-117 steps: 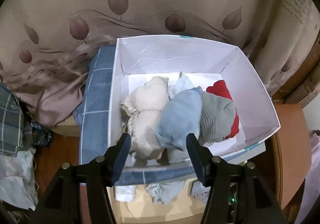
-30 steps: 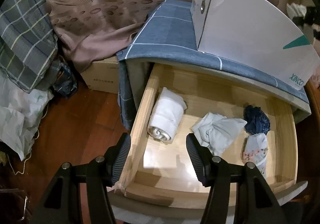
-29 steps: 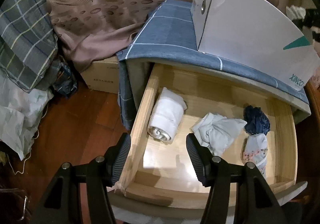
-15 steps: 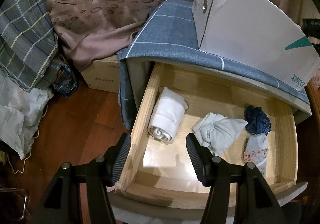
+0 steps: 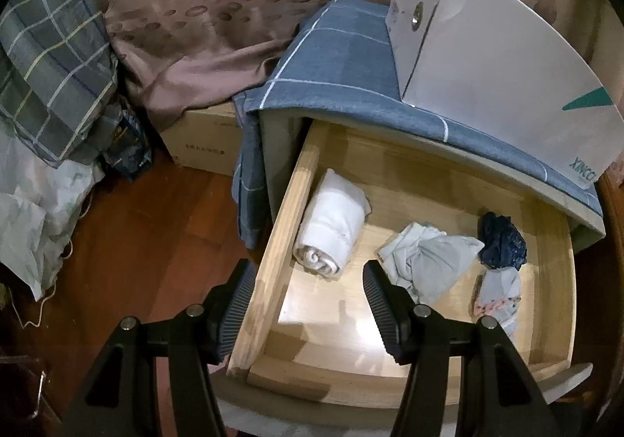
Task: Take underwear out of drawer
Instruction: 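Move the right tool into the drawer and grasp the white pink-print underwear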
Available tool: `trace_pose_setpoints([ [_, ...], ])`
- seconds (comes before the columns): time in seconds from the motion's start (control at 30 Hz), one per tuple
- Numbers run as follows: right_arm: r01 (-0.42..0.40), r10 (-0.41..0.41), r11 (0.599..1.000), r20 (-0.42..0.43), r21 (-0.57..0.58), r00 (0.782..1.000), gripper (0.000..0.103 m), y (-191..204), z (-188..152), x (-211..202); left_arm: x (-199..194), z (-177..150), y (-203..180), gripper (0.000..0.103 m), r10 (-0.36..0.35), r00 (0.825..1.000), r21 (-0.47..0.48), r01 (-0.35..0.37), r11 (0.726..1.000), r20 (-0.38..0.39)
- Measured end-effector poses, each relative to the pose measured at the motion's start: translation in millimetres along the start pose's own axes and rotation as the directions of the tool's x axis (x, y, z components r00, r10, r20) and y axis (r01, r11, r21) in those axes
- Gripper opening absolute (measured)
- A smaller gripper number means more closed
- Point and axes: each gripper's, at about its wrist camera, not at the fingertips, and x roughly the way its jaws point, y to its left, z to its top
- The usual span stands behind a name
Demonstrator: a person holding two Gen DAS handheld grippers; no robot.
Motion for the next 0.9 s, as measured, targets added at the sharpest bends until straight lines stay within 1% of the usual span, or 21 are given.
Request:
trace_pose_setpoints([
  [0.1,-0.024,0.021,0.999,-0.066,-0.044,0.998,0.062,12.6,-32.0,5.9,0.5,0.4,3.3,0.059,-0.006,1.0,-0.016,0.006,1.0,-0.004],
  [0.2,-0.033,0.02,0.996,-0.169,-0.079,0.985,0.062,24.2,-68.3,33.4,0.6,0.5,4.0,0.059,-0.005,1.0,-0.022,0.005,1.0,-0.005],
  [0.23,-0.032,0.016,0.996,-0.193,-0.083,0.981,0.062,25.4,-75.2,42.1,0.3,0.2,4.3,0.059,-0.005,1.0,-0.022,0.005,1.0,-0.004],
  [0.3,-0.026,0.001,0.996,-0.26,-0.09,0.966,0.061,28.7,-93.5,67.9,-0.3,0.3,4.0,0.059,-0.002,1.0,-0.021,0.002,1.0,-0.001],
  [0.33,-0.024,-0.004,0.996,-0.3,-0.091,0.954,0.061,30.0,-103.2,84.4,-0.4,0.2,4.3,0.059,-0.005,1.0,-0.021,0.005,1.0,0.0],
  [0.43,-0.01,-0.024,0.996,-0.369,-0.091,0.929,0.058,31.6,-120.7,119.2,-0.7,-0.1,4.0,0.059,-0.007,1.0,-0.024,0.007,1.0,-0.003],
  [0.5,-0.01,-0.026,0.996,-0.397,-0.088,0.917,0.055,31.6,-125.5,137.1,-0.6,0.2,3.8,0.059,-0.008,1.0,-0.024,0.008,1.0,-0.004],
  [0.53,-0.007,-0.026,0.997,-0.414,-0.078,0.91,0.055,30.5,-127.3,148.2,-1.1,0.0,3.0,0.059,-0.008,1.0,-0.023,0.008,1.0,-0.003],
  [0.63,0.009,-0.035,0.998,-0.442,-0.061,0.897,0.055,27.2,-130.0,170.9,-0.1,0.1,4.1,0.059,-0.01,1.0,-0.023,0.01,1.0,-0.007],
  [0.8,0.019,-0.051,0.997,-0.478,-0.073,0.877,0.055,26.7,-134.6,201.1,1.7,2.3,4.8,0.059,-0.014,1.0,-0.029,0.014,0.999,-0.012],
  [0.9,0.02,-0.062,0.996,-0.49,-0.09,0.869,0.055,30.6,-135.6,213.3,2.4,2.8,5.0,0.059,-0.016,1.0,-0.034,0.015,0.999,-0.015],
])
